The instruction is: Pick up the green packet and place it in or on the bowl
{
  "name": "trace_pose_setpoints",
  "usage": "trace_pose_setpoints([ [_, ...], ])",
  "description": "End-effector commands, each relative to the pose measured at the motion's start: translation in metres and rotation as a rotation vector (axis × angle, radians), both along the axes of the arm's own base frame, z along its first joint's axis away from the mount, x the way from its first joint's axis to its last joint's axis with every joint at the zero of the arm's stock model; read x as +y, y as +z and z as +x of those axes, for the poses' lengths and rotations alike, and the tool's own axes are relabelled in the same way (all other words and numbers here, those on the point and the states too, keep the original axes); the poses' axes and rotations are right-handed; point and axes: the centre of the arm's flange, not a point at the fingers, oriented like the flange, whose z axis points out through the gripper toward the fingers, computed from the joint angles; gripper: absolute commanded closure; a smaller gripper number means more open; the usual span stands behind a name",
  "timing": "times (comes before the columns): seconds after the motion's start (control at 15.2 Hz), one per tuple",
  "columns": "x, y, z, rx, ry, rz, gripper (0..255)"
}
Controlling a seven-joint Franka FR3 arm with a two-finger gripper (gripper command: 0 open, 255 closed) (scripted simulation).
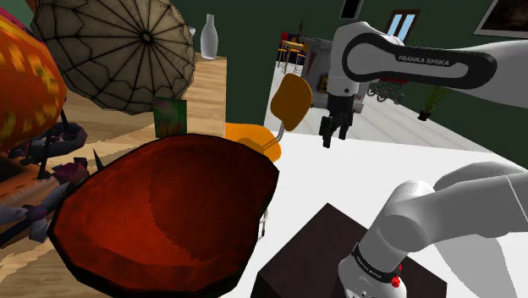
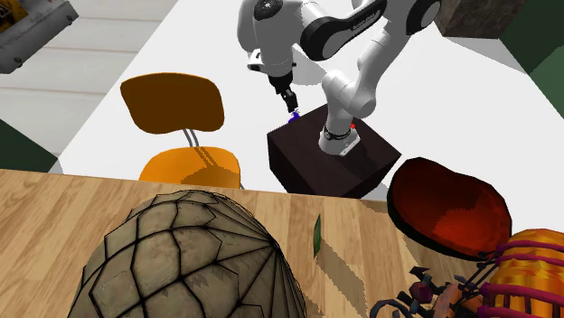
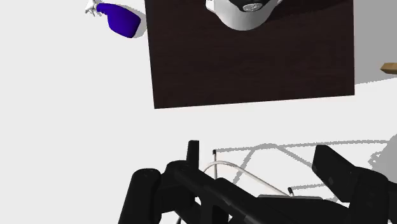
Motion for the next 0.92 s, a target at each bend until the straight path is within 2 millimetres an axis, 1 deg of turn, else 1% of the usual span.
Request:
trace_pose_setpoints([
  [0.0,0.000,0.000,0.000,0.000,0.000,0.000,0],
  [0.4,0.041,0.000,0.044,-0.107,0.134,0.075,0],
  [0.86,0.096,0.011,0.088,-0.232,0.291,0.162,0],
])
